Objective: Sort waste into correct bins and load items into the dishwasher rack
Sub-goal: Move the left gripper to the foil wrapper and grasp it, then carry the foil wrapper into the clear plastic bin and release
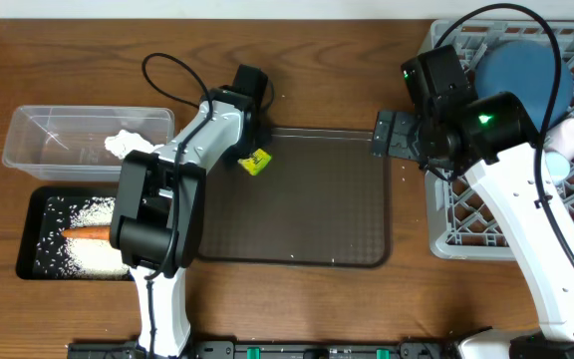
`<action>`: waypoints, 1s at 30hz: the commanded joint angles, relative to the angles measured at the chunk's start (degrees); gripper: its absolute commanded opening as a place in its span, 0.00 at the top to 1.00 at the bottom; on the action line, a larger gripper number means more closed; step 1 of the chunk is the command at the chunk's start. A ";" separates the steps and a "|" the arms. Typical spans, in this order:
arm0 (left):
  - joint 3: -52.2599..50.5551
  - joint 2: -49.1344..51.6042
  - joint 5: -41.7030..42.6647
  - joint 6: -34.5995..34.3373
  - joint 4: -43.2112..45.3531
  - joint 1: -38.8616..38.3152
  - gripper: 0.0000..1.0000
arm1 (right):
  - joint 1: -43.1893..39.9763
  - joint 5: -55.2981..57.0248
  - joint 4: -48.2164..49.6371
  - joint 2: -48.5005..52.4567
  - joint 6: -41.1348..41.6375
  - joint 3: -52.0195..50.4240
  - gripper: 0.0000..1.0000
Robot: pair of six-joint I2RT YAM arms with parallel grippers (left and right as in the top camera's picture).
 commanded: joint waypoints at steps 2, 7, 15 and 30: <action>-0.46 1.38 0.02 0.00 -0.90 -0.20 0.70 | 0.02 0.81 -0.04 0.35 0.90 -0.13 0.01; -0.44 0.39 0.39 0.02 -2.84 -0.20 0.94 | 0.02 0.81 -0.04 0.35 0.90 -0.13 0.01; -0.44 -8.76 -1.73 1.70 -3.39 0.00 0.94 | 0.02 0.81 -0.04 0.35 0.90 -0.13 0.01; -0.44 -18.88 -20.87 3.78 -3.41 11.98 0.92 | 0.02 0.81 -0.04 0.35 0.90 -0.13 0.01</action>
